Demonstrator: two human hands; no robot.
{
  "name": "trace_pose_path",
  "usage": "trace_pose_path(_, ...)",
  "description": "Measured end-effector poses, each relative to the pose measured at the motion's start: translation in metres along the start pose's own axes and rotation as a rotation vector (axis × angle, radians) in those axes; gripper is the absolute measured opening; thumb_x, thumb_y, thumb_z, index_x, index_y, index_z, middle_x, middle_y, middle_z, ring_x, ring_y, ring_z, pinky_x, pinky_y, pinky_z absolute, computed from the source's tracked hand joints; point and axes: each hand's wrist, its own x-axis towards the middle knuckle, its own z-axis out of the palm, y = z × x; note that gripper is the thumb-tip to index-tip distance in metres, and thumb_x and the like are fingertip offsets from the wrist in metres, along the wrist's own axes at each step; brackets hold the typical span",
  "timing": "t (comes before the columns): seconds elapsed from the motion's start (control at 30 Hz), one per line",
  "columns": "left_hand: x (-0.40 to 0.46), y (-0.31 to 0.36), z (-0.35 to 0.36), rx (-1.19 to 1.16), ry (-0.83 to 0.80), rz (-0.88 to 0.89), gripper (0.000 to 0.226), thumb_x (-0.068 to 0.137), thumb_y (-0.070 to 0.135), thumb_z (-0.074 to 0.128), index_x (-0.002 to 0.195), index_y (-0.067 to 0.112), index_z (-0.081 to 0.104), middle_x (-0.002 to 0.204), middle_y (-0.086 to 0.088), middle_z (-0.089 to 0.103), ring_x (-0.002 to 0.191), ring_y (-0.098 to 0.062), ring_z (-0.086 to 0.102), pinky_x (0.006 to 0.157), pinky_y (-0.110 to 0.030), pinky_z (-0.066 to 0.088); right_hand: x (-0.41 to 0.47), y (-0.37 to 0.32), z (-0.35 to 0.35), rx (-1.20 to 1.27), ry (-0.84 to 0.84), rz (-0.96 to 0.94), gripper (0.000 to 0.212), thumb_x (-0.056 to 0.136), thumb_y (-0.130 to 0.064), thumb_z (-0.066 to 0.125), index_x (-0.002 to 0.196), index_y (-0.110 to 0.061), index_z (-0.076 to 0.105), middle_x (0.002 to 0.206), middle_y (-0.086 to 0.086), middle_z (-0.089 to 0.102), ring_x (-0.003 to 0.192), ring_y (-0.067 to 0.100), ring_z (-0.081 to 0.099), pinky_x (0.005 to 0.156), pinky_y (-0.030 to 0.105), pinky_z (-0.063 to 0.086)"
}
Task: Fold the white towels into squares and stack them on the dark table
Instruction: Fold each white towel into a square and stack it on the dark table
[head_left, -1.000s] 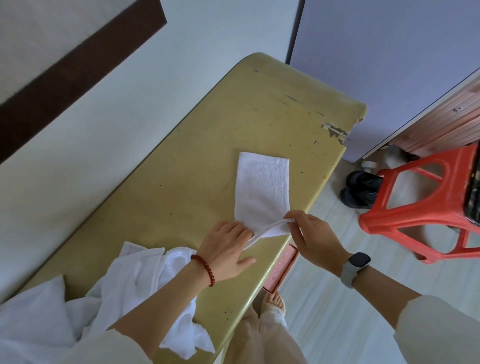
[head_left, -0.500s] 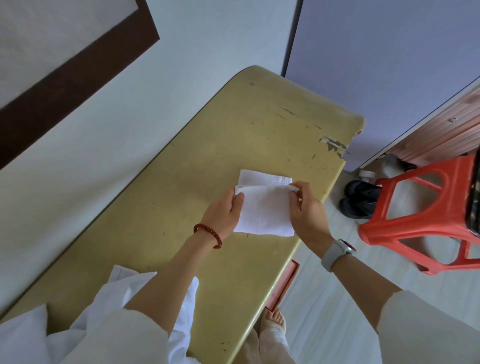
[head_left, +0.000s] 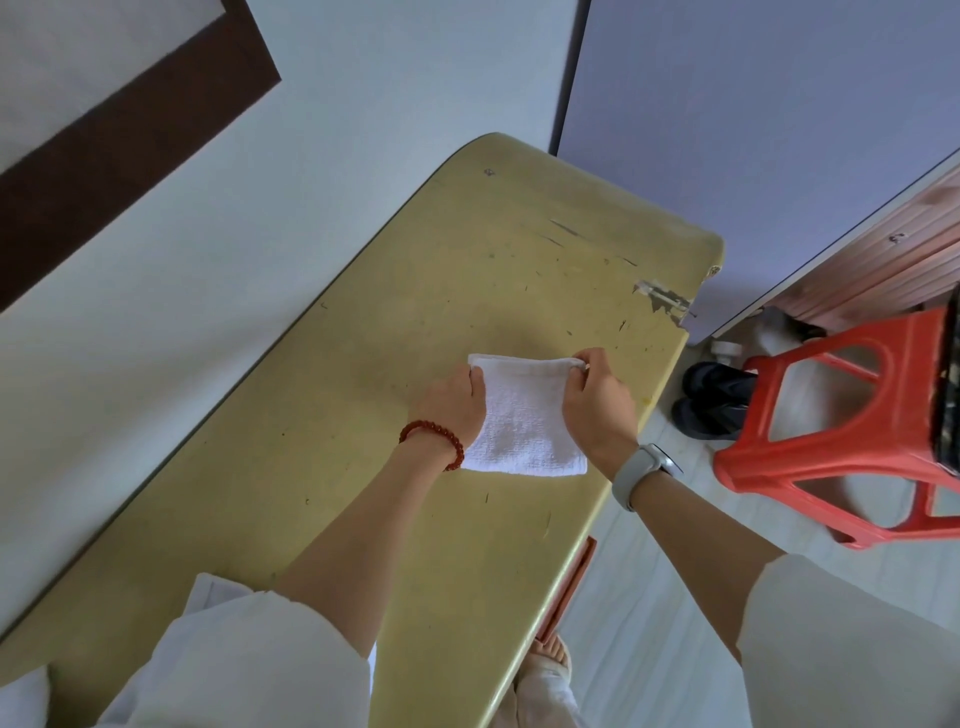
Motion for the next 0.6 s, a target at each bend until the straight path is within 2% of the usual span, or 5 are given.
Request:
trace_pose_path(0.13,0.003,0.003,-0.001,0.051,-0.003,-0.046,0.042,0.101,0.029,0.017,0.09,0.006,0.049,0.093,-0.017,0.062,0.087,-0.034,0.059,0.076,-0.038,0.045,0.004,-0.002,0.003,-0.072,0.022,0.03,0.022,0.098,-0.018,0.03,0.11,-0.01,0.046,0.082,0.006,0.056,0.071,0.027,0.05,0.061,0.031,0.036)
trace_pose_path(0.27,0.006,0.008,-0.001,0.236,-0.003,-0.061,0.048,0.101,0.032,0.013,0.101,0.006,0.054,0.094,-0.013,0.064,0.086,-0.03,0.06,0.074,-0.034,0.045,0.005,-0.003,0.007,-0.137,0.038,0.041,0.023,0.098,-0.017,0.029,0.111,-0.01,0.046,0.079,0.004,0.052,0.069,0.027,0.048,0.059,0.03,0.035)
trace_pose_path(0.37,0.007,0.012,-0.003,0.301,0.044,-0.101,0.051,0.1,0.036,0.015,0.094,0.006,0.057,0.088,-0.011,0.064,0.077,-0.027,0.057,0.066,-0.03,0.041,0.006,-0.002,0.01,-0.146,0.044,0.03,0.023,0.097,-0.018,0.031,0.112,-0.009,0.046,0.079,0.003,0.053,0.069,0.026,0.051,0.058,0.031,0.036)
trace_pose_path(0.47,-0.001,0.011,-0.007,0.206,0.107,-0.13,0.047,0.097,0.044,0.023,0.091,0.011,0.055,0.074,-0.001,0.055,0.071,-0.022,0.052,0.064,-0.027,0.039,0.006,-0.003,0.009,-0.074,0.016,0.034,0.031,0.096,-0.024,0.035,0.124,-0.009,0.041,0.088,0.009,0.06,0.073,0.026,0.054,0.061,0.031,0.038)
trace_pose_path(0.6,-0.024,0.001,-0.011,-0.015,0.14,-0.054,0.035,0.093,0.04,0.041,0.119,0.017,0.046,0.08,0.007,0.057,0.074,-0.018,0.056,0.066,-0.027,0.042,-0.008,0.003,0.001,0.037,0.013,-0.04,0.045,0.095,-0.024,0.039,0.137,-0.012,0.026,0.106,0.018,0.06,0.082,0.03,0.059,0.067,0.034,0.042)
